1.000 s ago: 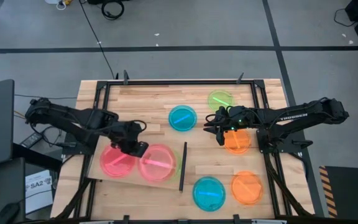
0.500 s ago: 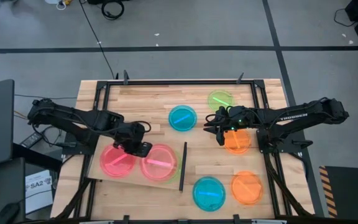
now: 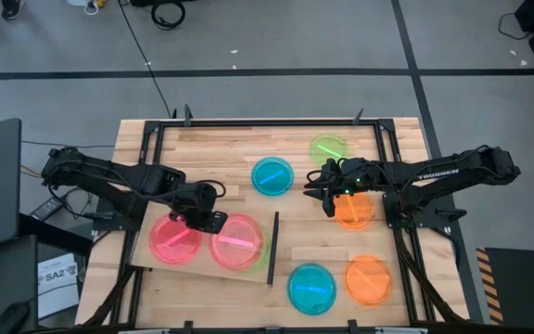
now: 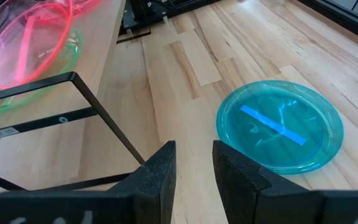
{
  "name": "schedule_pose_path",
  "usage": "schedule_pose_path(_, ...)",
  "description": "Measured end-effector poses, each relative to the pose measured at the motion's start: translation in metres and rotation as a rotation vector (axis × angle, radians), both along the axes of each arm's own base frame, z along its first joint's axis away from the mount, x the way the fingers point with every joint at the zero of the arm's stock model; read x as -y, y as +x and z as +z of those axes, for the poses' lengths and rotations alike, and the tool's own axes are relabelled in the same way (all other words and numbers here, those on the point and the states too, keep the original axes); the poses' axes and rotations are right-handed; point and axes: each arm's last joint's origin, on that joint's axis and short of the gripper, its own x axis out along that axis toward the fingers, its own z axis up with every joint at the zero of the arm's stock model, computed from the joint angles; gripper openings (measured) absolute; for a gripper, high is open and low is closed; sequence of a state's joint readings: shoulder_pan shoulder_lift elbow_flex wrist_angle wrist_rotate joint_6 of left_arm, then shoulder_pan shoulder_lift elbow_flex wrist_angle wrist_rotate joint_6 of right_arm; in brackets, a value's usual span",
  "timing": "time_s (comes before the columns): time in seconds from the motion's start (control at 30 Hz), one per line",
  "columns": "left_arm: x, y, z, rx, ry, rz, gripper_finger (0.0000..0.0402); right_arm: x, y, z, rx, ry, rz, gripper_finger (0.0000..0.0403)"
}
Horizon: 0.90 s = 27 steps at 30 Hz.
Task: Place and stack plates onto a shelf
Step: Stack the red plate on top of the green plate on the shelf, then stack the green plate on top of the red plate on the shelf
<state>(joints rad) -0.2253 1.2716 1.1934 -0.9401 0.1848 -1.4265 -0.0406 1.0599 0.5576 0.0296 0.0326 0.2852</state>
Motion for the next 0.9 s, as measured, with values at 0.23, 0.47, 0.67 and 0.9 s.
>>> schedule_pose_path(0.23,0.0000,0.0000,0.0000,0.000,0.000,0.000,0.0029,0.0000,0.0000,-0.0001,0.000,0.000,0.000,0.0112)
schedule_pose_path(0.47,0.0000,0.0000,0.0000,0.003,0.004,-0.008,0.0039,0.0000,0.0000,-0.0001,0.000,0.000,0.000,0.0112)
schedule_pose_path(0.67,0.0001,0.0000,0.0000,0.003,0.004,-0.008,0.0079,0.0000,0.0000,-0.0001,-0.001,0.000,0.000,0.0112)
schedule_pose_path(0.9,0.0001,-0.0001,0.0000,0.002,0.004,-0.008,0.0127,0.0000,0.0000,-0.0001,-0.001,0.000,0.000,0.0112)
